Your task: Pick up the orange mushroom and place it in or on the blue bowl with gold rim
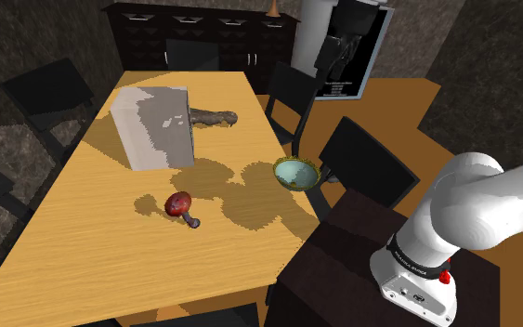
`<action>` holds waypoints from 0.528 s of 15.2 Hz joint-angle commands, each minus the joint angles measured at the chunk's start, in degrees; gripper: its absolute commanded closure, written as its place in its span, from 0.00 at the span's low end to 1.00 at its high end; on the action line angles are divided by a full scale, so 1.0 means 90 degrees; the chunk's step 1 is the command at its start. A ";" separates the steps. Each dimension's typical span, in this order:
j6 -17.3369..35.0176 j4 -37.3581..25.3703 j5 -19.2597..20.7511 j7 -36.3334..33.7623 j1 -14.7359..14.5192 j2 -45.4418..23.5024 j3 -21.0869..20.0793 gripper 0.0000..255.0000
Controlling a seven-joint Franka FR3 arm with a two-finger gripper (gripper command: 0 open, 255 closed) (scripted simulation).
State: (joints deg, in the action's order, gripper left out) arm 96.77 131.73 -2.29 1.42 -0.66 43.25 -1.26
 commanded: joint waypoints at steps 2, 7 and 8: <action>0.0151 0.0031 -0.0067 0.0008 -0.0040 -0.0166 -0.0012 0.00; 0.0878 0.0083 -0.0411 0.0080 -0.0253 -0.1068 -0.0079 0.00; 0.1016 0.0073 -0.0482 0.0101 -0.0297 -0.1261 -0.0094 0.00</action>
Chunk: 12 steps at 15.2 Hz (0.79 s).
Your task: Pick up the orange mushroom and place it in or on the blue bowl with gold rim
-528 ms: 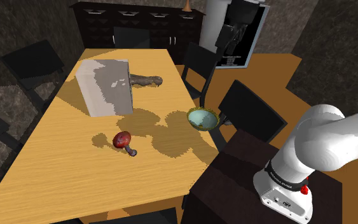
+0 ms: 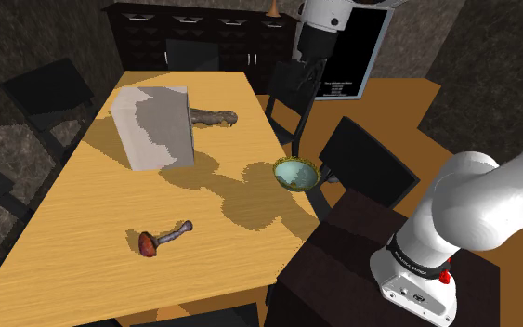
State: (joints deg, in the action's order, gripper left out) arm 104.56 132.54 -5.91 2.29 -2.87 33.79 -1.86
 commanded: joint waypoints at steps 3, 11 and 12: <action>0.0545 -0.0092 -0.0297 0.0080 -0.0184 -0.0810 -0.0074 0.00; 0.1402 -0.0602 -0.0899 0.0359 -0.0529 -0.2519 -0.0233 0.00; 0.1486 -0.0697 -0.0974 0.0399 -0.0569 -0.2739 -0.0257 0.00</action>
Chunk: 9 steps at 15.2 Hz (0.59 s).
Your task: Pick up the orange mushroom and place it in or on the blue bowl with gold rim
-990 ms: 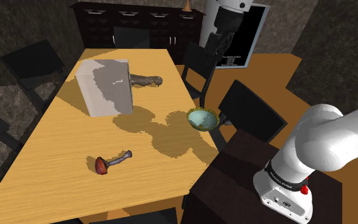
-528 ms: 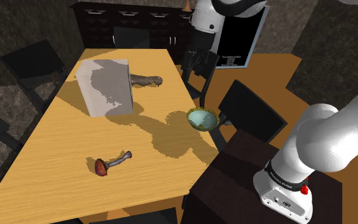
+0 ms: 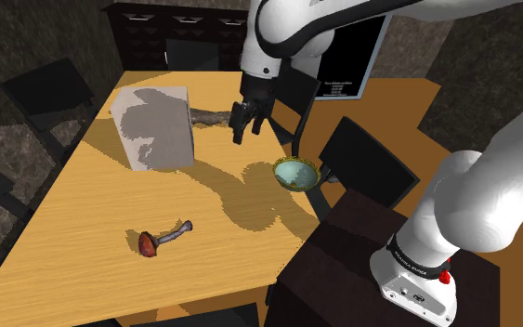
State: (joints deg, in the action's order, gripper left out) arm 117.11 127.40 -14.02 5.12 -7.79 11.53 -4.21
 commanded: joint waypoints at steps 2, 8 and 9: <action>0.0243 -0.0336 -0.0221 0.0164 -0.0098 -0.0710 -0.0051 0.00; 0.0564 -0.1122 -0.0618 0.0387 -0.0298 -0.2054 -0.0249 0.00; 0.0598 -0.1276 -0.0674 0.0418 -0.0328 -0.2279 -0.0287 0.00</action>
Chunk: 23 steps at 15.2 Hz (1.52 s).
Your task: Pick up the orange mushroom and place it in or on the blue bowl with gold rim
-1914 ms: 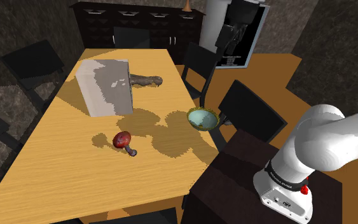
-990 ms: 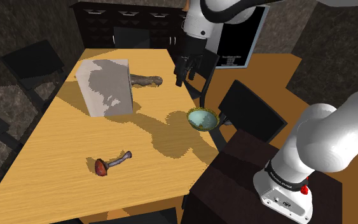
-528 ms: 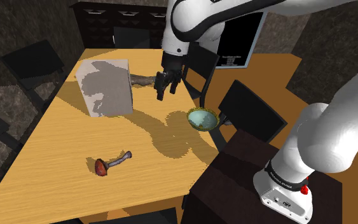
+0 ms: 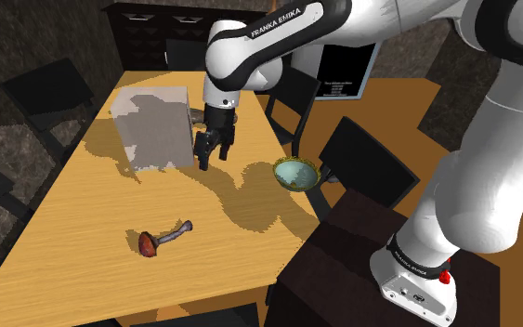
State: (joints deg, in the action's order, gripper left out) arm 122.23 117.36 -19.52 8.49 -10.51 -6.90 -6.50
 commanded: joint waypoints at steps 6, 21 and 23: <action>0.0123 -0.1223 -0.0318 0.0177 -0.0208 -0.1596 -0.0271 0.00; 0.0610 -0.1654 -0.0448 0.0242 -0.0432 -0.2566 -0.0444 0.00; 0.0610 -0.1654 -0.0448 0.0242 -0.0432 -0.2566 -0.0444 0.00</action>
State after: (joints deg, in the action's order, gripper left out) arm 127.70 102.47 -23.55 10.67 -14.39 -29.99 -10.49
